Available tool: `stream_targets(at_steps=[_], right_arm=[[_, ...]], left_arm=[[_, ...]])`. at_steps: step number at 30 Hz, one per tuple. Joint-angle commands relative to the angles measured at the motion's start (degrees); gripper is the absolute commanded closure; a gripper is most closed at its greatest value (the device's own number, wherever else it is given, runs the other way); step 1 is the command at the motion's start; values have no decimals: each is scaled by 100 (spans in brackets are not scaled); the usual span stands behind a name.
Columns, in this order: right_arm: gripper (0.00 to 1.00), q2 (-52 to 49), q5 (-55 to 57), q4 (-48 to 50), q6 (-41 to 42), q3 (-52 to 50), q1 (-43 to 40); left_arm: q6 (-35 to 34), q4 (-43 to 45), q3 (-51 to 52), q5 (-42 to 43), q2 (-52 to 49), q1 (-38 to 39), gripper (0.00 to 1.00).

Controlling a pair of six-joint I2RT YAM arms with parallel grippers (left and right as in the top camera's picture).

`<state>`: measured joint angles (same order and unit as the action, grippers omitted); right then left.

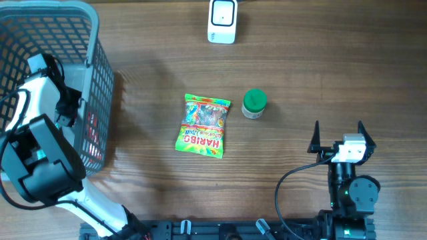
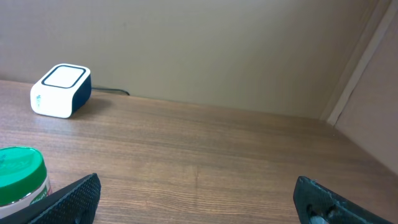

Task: Scan the item barcode
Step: 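Reach the left gripper into the basket and grasp the red-white packet, then place the red-white packet on the table beside the Haribo bag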

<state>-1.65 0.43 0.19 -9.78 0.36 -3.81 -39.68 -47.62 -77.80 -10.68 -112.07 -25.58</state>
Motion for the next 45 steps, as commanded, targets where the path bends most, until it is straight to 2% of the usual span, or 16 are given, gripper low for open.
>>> stream_targets(at_steps=[1,8,12,14,17,21,23,28,32,39,45], right_arm=[[0,24,-46,17,-63,-7,15],[0,24,-46,17,-63,-7,15],[0,24,-46,17,-66,-7,15],[0,24,-46,17,-63,-7,15],[0,24,-46,17,-63,-7,15],[0,24,-46,17,-66,-7,15],[0,24,-46,17,-63,-7,15],[0,24,-46,17,-63,-7,15],[0,24,-46,17,-63,-7,15],[0,24,-46,17,-63,-7,15],[0,24,-46,17,-63,-7,15]], left_arm=[[223,-352,-330,-37,446,-44,50],[221,-1512,-2079,-28,1858,-42,48],[219,-1742,-2511,579,2892,63,48],[219,-1740,-2511,883,3355,455,49],[216,-1738,-2509,916,3598,1552,49],[175,-1475,-2507,914,3241,3200,48],[87,-1132,-2507,916,2712,4138,48],[-24,-640,-2507,918,1443,5473,47],[-70,-927,-2507,916,529,6220,47],[-472,-1858,-2409,916,68,7001,47],[-708,-1399,-1670,828,61,7462,46]])
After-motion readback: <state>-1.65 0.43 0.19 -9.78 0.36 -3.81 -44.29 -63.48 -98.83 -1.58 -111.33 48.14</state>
